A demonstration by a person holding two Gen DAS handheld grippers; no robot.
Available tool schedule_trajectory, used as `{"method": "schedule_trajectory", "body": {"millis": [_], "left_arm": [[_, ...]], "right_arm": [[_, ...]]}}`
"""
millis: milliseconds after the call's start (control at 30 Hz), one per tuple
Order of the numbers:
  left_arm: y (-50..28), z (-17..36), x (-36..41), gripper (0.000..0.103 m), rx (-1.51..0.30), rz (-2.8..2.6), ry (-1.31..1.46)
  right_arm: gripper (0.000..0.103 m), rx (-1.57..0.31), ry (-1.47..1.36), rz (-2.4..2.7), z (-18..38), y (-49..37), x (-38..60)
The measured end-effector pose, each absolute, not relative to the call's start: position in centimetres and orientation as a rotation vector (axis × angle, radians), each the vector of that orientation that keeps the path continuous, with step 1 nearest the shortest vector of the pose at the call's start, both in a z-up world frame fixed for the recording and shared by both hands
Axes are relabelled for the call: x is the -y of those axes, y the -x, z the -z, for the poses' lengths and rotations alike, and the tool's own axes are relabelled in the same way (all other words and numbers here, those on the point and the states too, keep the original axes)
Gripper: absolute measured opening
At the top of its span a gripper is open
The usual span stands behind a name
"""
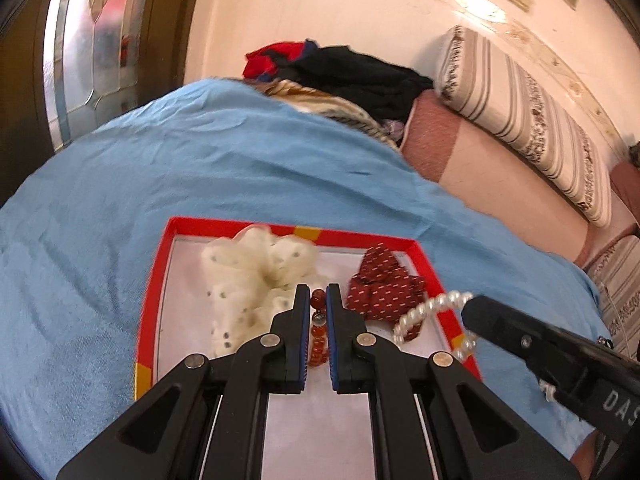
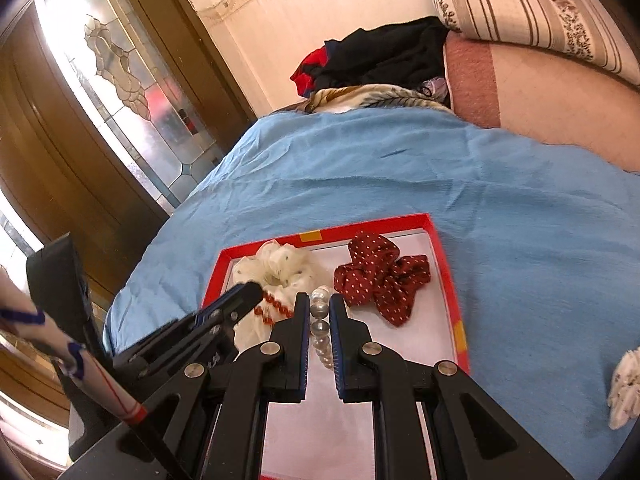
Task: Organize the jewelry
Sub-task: 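Carry both held bracelets over the red-rimmed tray, then lower the bracelets into the tray and open both tools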
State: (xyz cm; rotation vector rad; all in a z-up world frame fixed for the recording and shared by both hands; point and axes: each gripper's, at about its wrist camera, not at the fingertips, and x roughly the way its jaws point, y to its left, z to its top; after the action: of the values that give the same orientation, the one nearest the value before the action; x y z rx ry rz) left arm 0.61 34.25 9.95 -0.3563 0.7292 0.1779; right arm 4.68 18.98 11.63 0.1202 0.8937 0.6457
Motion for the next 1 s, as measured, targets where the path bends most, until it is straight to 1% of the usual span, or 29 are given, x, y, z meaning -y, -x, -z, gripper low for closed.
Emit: {"method": "schedule_trajectory", "body": {"millis": [400,1000], "left_arm": [[-1.6,-8.3,-34.4,0.007,-0.818,-0.246,0.327],[-1.8,-7.8,-35.1,0.008,-0.844,-0.302,0.319]], "right_arm": [[0.011,-0.985,-0.142,-0.585,-7.9,-7.7,-18.6],[0.011,-1.032,-0.082,-0.502,-4.8,-8.8,-17.9]]}}
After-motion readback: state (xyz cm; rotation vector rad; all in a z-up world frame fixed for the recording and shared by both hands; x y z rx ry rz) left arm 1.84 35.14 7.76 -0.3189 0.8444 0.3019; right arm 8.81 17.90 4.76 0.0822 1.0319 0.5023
